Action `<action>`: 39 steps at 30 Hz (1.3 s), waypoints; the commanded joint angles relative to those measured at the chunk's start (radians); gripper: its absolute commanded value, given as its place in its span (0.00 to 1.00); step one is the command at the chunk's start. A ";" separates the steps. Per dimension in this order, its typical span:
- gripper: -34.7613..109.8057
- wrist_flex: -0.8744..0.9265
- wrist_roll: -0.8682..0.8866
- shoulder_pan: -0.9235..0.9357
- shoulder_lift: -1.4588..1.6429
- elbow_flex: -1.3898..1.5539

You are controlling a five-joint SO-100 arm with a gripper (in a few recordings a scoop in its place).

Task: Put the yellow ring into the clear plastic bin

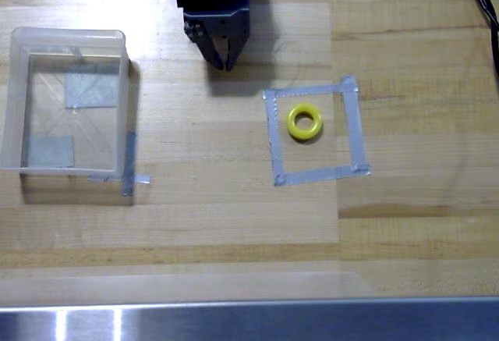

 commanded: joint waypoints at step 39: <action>0.37 0.003 0.261 -0.413 -1.336 -1.180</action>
